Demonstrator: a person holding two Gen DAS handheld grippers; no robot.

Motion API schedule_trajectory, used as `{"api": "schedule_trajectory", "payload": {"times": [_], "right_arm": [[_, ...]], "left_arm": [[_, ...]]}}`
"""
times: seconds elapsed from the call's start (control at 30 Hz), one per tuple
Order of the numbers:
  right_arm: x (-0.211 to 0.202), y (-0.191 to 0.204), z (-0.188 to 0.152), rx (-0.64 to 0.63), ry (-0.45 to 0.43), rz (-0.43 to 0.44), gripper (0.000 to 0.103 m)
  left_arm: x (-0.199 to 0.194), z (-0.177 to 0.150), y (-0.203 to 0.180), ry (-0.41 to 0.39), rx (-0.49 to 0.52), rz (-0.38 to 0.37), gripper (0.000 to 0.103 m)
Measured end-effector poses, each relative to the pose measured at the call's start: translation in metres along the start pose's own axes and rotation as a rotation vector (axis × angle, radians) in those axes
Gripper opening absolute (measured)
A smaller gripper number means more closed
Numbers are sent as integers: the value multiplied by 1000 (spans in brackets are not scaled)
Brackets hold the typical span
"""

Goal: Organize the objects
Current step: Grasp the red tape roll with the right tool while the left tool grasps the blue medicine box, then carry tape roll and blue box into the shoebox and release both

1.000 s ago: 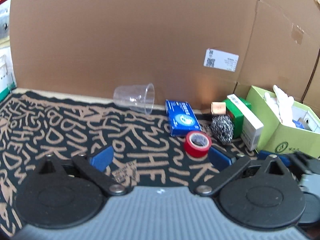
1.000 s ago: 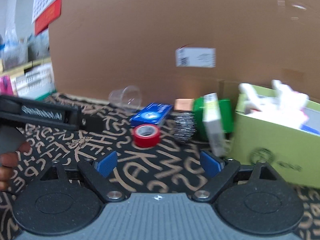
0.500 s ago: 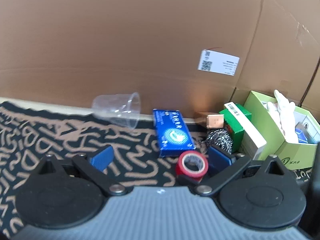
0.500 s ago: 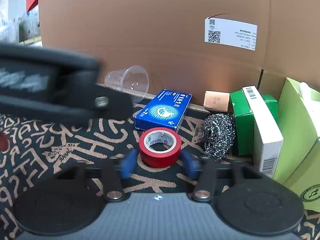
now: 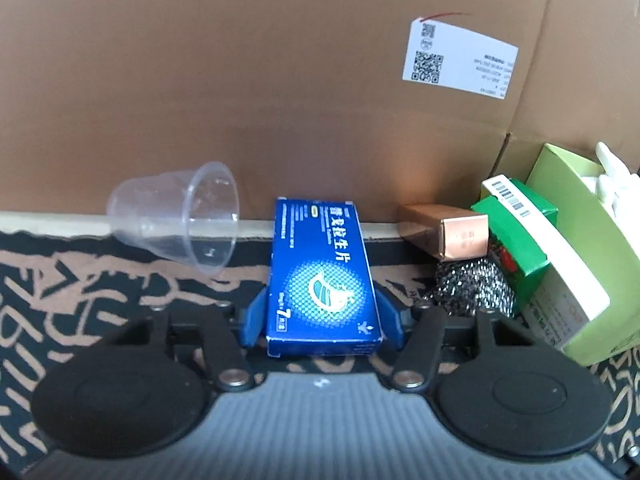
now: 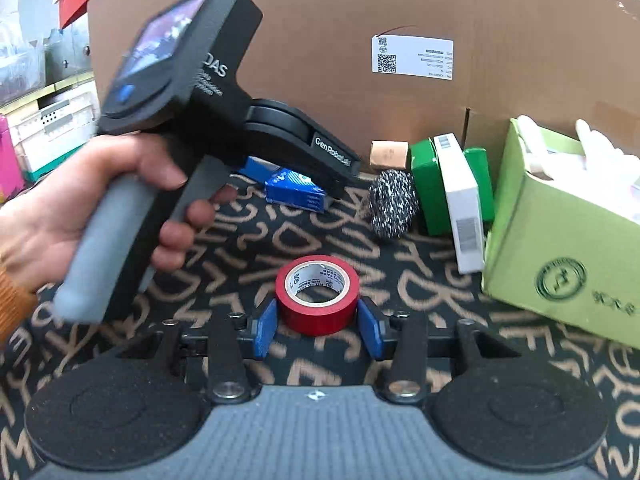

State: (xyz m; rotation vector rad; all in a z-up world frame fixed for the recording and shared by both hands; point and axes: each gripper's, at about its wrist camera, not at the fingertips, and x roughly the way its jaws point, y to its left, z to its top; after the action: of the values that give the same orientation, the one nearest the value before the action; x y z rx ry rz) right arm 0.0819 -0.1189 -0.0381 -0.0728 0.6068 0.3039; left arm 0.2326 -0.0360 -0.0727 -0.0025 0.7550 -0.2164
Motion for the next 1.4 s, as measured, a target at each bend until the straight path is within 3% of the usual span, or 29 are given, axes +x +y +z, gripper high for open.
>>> {"api": "schedule_trajectory", "payload": {"times": [0.13, 0.3, 0.33, 0.37, 0.4, 0.47, 0.73, 0.93, 1.1, 1.4], "right_arm": [[-10, 0, -9, 5, 3, 16, 48], [-35, -5, -25, 6, 17, 32, 48], [-39, -5, -28, 0, 18, 30, 48], [-44, -5, -31, -4, 19, 29, 49], [-47, -5, -33, -4, 18, 27, 55], [-49, -7, -32, 7, 4, 23, 59], [-33, -9, -25, 18, 12, 15, 59], [-28, -6, -24, 11, 10, 27, 59], [-25, -7, -23, 20, 9, 32, 51], [-28, -7, -26, 32, 0, 45, 51]], "left_arm": [[-34, -26, 5, -5, 20, -38, 57], [-96, -87, 8, 39, 107, -55, 59], [-105, -95, 8, 31, 117, -44, 62], [-111, -101, 7, 19, 127, -27, 73], [-115, -104, 5, 4, 135, -10, 79], [-119, -97, 0, -29, 140, 19, 79], [-89, -86, -9, 9, 143, 41, 77], [-82, -88, -11, 11, 125, 59, 82], [-84, -85, -10, 20, 113, 29, 56], [-86, -85, -12, 30, 83, 24, 55]]}}
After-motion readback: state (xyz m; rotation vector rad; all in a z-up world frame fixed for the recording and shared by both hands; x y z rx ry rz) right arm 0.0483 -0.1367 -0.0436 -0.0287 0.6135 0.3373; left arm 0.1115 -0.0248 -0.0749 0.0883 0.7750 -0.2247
